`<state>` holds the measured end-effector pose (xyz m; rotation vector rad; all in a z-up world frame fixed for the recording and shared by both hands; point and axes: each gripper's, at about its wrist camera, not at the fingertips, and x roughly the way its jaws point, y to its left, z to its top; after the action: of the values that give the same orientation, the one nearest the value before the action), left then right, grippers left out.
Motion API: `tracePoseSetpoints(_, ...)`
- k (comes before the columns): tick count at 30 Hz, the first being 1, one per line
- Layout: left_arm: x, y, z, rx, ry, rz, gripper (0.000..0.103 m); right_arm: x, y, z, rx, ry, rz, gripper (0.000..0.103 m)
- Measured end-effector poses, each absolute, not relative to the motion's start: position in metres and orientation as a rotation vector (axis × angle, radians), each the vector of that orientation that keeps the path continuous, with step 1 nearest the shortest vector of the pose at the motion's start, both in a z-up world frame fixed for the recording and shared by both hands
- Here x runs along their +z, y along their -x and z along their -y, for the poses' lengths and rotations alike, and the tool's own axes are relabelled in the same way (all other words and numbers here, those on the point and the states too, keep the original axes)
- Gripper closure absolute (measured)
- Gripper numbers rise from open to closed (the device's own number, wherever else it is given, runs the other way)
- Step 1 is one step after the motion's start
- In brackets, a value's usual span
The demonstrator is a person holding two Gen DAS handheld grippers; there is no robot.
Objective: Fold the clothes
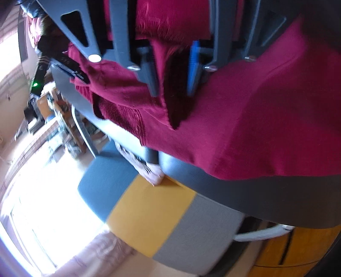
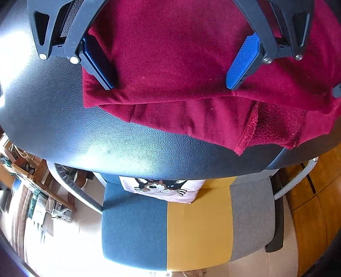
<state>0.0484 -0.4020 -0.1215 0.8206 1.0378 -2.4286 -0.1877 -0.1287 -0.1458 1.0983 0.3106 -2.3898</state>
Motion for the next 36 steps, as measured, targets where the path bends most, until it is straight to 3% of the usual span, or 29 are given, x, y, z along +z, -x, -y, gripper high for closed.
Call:
tracePoseSetpoints(13,-0.103,-0.240,0.535,-1.578,-0.478,-1.077,0.049,-0.144,0.184,0.127,-2.386,-1.097,-0.297,0.000)
tracePoseSetpoints(25,-0.124,-0.273,0.612,-1.331,-0.498,-1.055,0.048,-0.145,0.185,0.126,-2.379,-1.096,-0.277,0.000)
tracePoseSetpoints(27,-0.124,-0.269,0.614,-1.310,-0.536,-1.023,0.051,-0.145,0.186,0.126,-2.379,-1.095,-0.274,0.000)
tracePoseSetpoints(29,-0.124,-0.265,0.616,-1.303,-0.578,-0.987,0.086,-0.146,0.185,0.126,-2.380,-1.094,-0.275,0.000)
tracePoseSetpoints(31,-0.124,-0.264,0.617,-1.340,-0.581,-0.997,0.093,-0.146,0.185,0.126,-2.381,-1.093,-0.276,0.000)
tracePoseSetpoints(36,-0.116,-0.264,0.608,-1.440,-0.514,-1.100,0.094,-0.146,0.185,0.126,-2.382,-1.093,-0.279,0.000)
